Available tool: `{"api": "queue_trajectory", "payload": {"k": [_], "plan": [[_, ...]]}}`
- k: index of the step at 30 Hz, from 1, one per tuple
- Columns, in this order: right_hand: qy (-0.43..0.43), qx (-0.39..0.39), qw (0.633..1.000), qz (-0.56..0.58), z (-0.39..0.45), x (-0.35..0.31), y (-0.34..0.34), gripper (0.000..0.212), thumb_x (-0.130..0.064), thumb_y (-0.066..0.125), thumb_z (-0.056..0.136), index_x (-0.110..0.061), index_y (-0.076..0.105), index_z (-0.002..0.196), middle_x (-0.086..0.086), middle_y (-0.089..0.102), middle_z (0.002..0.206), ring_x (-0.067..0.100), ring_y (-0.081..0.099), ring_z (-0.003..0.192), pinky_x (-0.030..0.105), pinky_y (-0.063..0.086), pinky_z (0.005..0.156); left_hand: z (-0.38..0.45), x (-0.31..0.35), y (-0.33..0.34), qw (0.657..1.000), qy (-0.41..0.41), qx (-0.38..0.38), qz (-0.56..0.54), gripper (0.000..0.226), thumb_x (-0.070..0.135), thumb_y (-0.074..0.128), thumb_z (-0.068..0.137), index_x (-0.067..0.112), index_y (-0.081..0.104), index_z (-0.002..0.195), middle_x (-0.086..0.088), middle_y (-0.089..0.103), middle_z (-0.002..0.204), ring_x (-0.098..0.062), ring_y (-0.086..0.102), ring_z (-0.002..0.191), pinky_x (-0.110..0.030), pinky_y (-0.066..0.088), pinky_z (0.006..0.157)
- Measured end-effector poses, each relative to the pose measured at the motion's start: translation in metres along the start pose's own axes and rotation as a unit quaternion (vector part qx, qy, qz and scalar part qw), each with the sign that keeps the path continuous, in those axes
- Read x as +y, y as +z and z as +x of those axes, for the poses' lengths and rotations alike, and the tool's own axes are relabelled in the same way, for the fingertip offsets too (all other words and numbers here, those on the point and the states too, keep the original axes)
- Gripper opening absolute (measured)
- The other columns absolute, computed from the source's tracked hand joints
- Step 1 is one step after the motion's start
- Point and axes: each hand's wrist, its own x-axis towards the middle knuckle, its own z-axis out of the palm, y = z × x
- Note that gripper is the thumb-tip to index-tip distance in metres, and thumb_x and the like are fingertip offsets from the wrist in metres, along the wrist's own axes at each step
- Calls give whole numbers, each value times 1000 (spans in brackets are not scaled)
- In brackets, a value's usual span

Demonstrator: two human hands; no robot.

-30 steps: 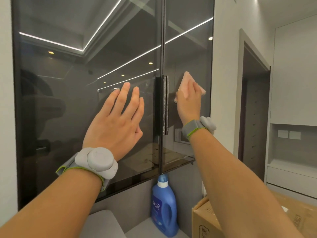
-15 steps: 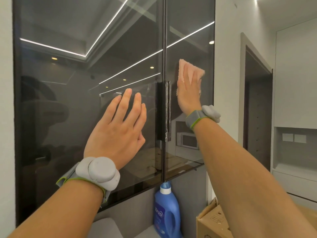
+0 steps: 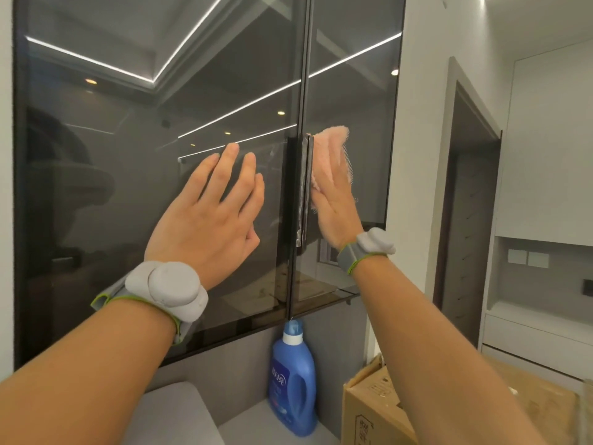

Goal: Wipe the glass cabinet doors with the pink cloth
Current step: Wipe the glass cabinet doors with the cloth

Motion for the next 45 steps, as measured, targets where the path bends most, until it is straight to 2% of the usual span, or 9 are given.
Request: {"api": "queue_trajectory", "payload": {"k": [7, 21, 24, 30, 35, 38, 40, 43, 45], "plan": [[24, 8, 1000, -6, -40, -2, 15, 66, -19, 35, 113, -29, -6, 163, -6, -21, 171, 14, -16, 159, 38, -1, 130, 1, 0, -1, 1000, 6, -16, 1, 64, 35, 26, 105, 0, 30, 158, -26, 25, 167, -49, 15, 157, -57, 18, 127], [26, -35, 998, -40, -112, -3, 23, 73, -14, 42, 109, -23, -7, 163, -6, -24, 170, 19, -14, 160, 44, 5, 130, 1, 0, -2, 1000, 8, -11, -8, 64, 34, 28, 105, -1, 30, 158, -27, 23, 167, -49, 13, 157, -57, 14, 128], [16, -58, 997, -50, -133, -1, 26, 77, -16, 43, 109, -34, -10, 161, -10, -25, 169, 21, -12, 160, 44, 9, 130, 0, 0, -1, 1000, 10, -19, 1, 65, 35, 26, 105, -1, 27, 159, -27, 21, 168, -49, 11, 157, -57, 14, 128], [-89, -95, 983, -130, -181, 23, 33, 64, 0, 48, 102, -15, 26, 161, 17, 5, 172, 39, 3, 159, 55, 23, 126, 0, 0, -3, 1000, 8, -11, -6, 64, 33, 25, 105, -1, 26, 159, -26, 20, 168, -49, 11, 157, -57, 12, 129], [169, 64, 983, -17, -130, 23, 44, 56, -23, 22, 112, -3, 7, 162, 5, -4, 172, 6, -14, 158, 47, 2, 131, 0, 0, -2, 1000, 6, -9, -7, 63, 33, 27, 105, -1, 29, 158, -27, 23, 167, -49, 12, 157, -57, 14, 128], [225, 103, 968, 32, -95, 16, 47, 75, -51, 16, 105, -7, -5, 162, -2, -16, 170, -13, -26, 147, 20, -14, 124, 0, 0, -2, 1000, 7, -4, -13, 62, 33, 26, 105, -1, 30, 157, -26, 25, 167, -49, 13, 157, -57, 14, 128], [191, 104, 975, 46, -97, 6, 55, 76, -55, 17, 106, -10, -7, 162, -1, -16, 171, -6, -22, 152, 16, -13, 122, -1, 0, 0, 1000, 7, -3, -6, 62, 32, 27, 105, 0, 30, 158, -26, 25, 167, -49, 14, 157, -57, 15, 128], [111, 72, 991, 30, -130, -11, 66, 63, -25, 30, 111, -9, -1, 162, 10, -17, 171, 24, -14, 160, 44, -6, 130, 1, 1, 0, 1000, 6, 4, -3, 62, 32, 26, 105, 0, 30, 158, -26, 25, 167, -49, 15, 157, -56, 16, 129], [72, 30, 997, -14, -161, -18, 69, 63, -13, 35, 108, -8, 5, 162, 11, -16, 171, 31, -13, 160, 46, -4, 130, 2, 1, 1, 1000, 5, 6, -3, 62, 32, 25, 105, 0, 30, 158, -25, 25, 167, -49, 15, 157, -56, 16, 129]]}}
